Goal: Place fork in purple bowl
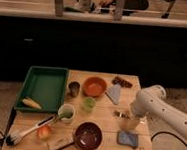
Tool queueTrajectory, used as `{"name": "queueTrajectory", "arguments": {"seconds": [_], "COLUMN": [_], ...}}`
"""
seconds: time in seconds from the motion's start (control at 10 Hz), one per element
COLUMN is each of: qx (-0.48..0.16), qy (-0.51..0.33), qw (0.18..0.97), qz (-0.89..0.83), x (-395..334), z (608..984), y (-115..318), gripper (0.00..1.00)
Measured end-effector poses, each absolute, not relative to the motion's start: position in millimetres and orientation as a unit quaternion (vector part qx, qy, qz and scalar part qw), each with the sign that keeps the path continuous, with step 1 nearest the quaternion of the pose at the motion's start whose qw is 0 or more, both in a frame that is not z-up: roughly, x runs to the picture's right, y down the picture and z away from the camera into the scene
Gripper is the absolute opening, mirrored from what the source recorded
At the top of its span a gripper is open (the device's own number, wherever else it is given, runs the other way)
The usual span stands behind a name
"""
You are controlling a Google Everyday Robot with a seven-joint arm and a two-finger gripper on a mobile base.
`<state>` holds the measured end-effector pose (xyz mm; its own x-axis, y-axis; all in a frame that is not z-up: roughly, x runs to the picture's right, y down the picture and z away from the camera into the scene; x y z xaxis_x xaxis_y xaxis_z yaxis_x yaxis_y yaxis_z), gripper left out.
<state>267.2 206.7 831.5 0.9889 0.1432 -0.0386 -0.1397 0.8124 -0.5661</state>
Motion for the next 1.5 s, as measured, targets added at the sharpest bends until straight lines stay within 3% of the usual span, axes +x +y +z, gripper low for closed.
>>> {"name": "queueTrajectory", "arguments": {"seconds": [0.3, 0.7, 1.0, 1.1, 1.5], "qx": [-0.294, -0.306, -0.313, -0.311, -0.317], "qy": [-0.008, -0.013, -0.015, -0.013, -0.011], "qw": [0.953, 0.948, 0.946, 0.947, 0.944], "qz": [0.073, 0.083, 0.079, 0.076, 0.086], "x": [260, 260, 257, 258, 261], "z": [839, 864, 857, 857, 860], "y": [206, 214, 217, 216, 219], "gripper": [0.75, 0.37, 0.07, 0.01, 0.0]}}
